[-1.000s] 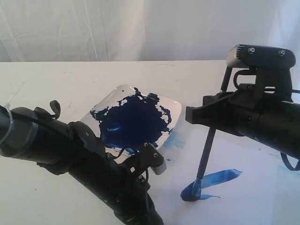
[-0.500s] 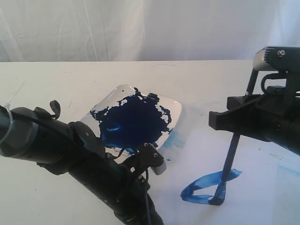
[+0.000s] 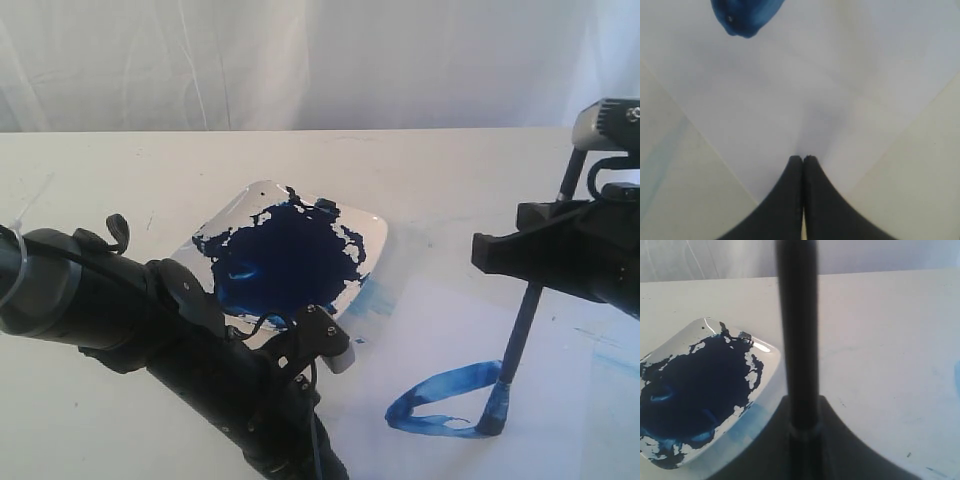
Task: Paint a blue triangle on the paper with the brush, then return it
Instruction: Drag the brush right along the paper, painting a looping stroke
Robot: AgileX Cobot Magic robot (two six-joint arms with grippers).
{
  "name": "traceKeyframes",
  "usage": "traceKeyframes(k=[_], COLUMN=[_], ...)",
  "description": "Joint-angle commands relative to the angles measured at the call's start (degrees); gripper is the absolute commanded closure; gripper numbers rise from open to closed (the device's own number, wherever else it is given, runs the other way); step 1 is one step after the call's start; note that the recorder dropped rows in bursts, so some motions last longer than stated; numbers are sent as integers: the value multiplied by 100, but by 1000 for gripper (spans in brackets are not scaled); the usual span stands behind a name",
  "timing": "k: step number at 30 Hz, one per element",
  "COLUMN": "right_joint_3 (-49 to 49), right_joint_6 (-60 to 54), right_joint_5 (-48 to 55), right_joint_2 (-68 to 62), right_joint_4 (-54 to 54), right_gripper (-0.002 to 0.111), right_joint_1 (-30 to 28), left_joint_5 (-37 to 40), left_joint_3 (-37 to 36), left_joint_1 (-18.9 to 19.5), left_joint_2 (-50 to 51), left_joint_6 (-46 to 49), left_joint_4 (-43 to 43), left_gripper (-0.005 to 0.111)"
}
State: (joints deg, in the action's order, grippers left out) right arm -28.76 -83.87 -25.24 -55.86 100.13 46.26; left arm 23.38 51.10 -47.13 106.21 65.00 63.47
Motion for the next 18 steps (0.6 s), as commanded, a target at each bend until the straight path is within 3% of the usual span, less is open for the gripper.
traceKeyframes(k=[1, 18], right_joint_3=[27, 27], right_joint_6=[-131, -338], right_joint_5=[-207, -1047], right_joint_2=[38, 38], right_joint_4=[-18, -18], right_gripper=[108, 108], right_joint_1=[4, 4], left_joint_5=[128, 128], left_joint_3=[-38, -38], left_joint_1=[-26, -26], left_joint_2=[21, 21], left_joint_6=[-34, -34], left_joint_4=[29, 29], left_gripper=[107, 107])
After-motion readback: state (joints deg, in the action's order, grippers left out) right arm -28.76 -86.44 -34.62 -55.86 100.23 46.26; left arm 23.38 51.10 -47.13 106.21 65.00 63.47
